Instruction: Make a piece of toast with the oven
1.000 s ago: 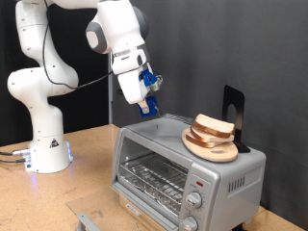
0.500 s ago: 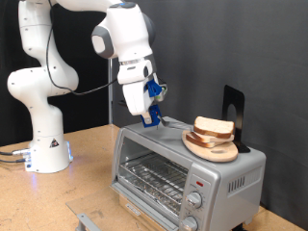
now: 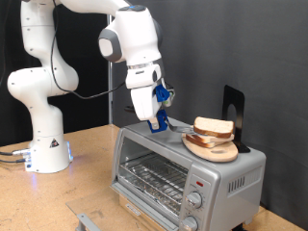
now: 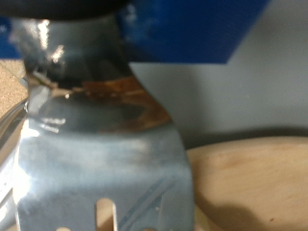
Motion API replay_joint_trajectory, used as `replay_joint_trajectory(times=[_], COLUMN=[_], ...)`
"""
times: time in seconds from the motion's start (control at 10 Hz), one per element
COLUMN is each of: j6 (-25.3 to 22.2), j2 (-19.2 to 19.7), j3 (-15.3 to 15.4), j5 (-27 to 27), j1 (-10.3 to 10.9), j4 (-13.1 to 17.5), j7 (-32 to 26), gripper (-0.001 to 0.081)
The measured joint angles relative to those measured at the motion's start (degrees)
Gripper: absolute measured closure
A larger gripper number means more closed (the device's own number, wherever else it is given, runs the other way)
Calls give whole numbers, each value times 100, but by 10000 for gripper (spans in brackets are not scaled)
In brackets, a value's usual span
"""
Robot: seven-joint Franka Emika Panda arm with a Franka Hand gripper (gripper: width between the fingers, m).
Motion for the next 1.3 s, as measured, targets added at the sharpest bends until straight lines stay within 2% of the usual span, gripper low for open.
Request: replay_joint_trajectory(times=[0.7, 1.3], j6=[-8, -43], j2=[170, 553], j3=[158, 270], j5=[-98, -98], j1=[13, 24], j4=[312, 588], j7=[16, 66], gripper=[381, 381])
